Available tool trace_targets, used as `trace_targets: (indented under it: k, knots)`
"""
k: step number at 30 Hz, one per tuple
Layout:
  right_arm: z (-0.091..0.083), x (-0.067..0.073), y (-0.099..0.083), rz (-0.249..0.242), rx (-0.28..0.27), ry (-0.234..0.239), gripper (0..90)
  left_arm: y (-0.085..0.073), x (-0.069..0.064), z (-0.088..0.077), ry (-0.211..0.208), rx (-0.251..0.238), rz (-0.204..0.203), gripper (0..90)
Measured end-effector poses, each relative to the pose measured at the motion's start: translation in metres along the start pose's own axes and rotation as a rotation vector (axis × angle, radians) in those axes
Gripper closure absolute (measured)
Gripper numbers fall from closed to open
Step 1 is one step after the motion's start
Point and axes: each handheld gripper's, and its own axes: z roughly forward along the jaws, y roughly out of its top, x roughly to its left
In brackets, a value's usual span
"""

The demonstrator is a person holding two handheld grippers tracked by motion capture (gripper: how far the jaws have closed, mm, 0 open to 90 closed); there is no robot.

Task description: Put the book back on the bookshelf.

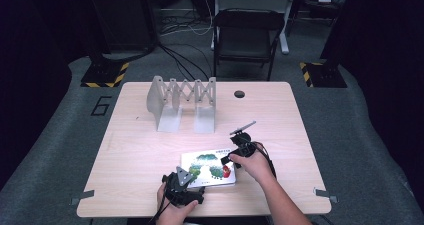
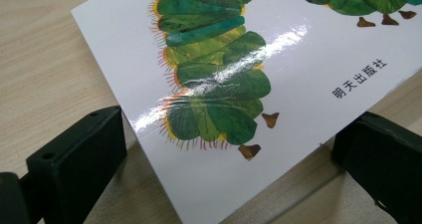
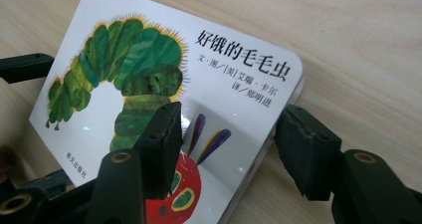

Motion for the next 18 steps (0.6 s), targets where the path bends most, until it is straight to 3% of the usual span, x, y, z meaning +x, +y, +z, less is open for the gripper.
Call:
trace_targets:
  k: [2,18]
  knots:
    - [0.0037,-0.0008,-0.0007,0.004,0.015,0.033,39.0,0.0001,0.0001,0.0000,-0.002,0.001,0.000,0.4]
    - [0.0109,0.0023,-0.0013,-0.006,0.020,0.046,30.5,0.0003,0.0004,-0.0002,-0.008,0.007,-0.002,0.4]
